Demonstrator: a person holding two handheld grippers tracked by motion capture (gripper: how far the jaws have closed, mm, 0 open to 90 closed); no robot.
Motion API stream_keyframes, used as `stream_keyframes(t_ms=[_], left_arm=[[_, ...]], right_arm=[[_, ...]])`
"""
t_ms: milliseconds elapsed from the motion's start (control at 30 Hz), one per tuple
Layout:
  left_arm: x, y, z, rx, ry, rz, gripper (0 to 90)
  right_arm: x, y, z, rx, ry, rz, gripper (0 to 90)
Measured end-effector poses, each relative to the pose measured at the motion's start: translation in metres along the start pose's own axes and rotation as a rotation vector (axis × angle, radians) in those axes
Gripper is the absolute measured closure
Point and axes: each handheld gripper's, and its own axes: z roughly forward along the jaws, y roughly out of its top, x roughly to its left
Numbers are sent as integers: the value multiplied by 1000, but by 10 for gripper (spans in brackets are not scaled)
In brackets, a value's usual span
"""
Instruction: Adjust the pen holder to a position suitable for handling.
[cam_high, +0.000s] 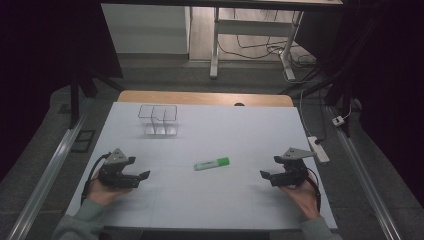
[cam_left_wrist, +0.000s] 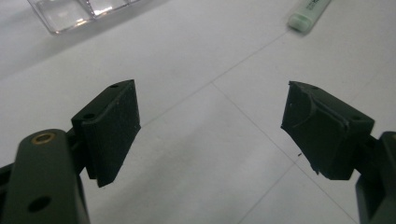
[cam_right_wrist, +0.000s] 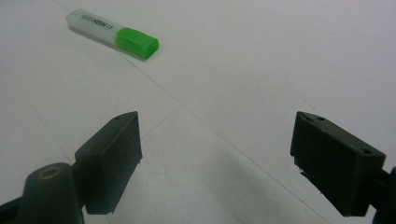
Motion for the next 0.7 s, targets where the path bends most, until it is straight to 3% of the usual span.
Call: stream_keyframes(t_ms=[700], left_arm=[[18, 27, 10, 0, 30, 21, 225]], right_arm=[[3, 0, 1, 4, -2, -3, 180]])
